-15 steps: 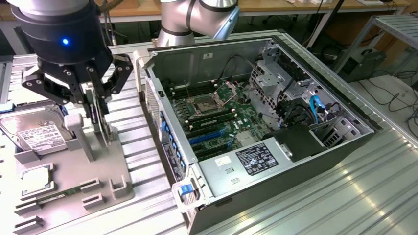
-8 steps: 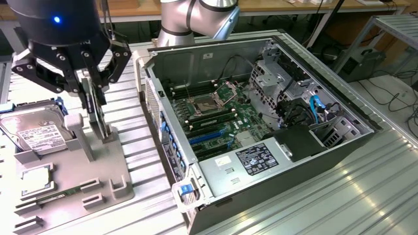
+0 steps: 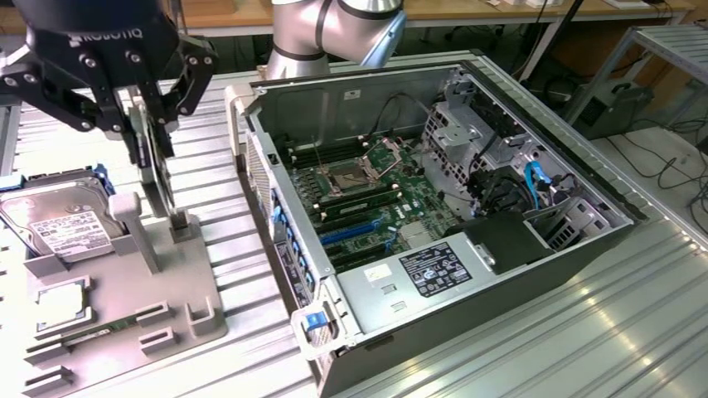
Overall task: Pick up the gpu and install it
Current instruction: 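Pick up the gpu and move the gpu toward the slot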
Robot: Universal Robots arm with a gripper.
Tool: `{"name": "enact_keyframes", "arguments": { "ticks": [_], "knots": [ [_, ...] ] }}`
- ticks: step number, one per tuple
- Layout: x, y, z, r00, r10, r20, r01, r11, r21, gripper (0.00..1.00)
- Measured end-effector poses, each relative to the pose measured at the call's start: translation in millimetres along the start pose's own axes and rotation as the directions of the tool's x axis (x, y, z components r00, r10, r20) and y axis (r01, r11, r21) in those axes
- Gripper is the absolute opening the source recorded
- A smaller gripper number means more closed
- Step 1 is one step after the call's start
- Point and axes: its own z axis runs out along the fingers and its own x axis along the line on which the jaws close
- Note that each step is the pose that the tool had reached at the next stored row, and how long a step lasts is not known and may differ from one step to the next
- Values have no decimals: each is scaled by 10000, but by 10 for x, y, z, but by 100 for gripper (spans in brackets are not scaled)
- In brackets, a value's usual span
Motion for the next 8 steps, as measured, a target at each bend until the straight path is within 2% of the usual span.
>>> {"name": "enact_keyframes", "arguments": {
  "ticks": [3,8],
  "knots": [
    [-1,2,-81,10000,0,2,0,10000,-1,28],
    [-9,4,-85,10000,0,5,0,10000,0,28]
  ]
}}
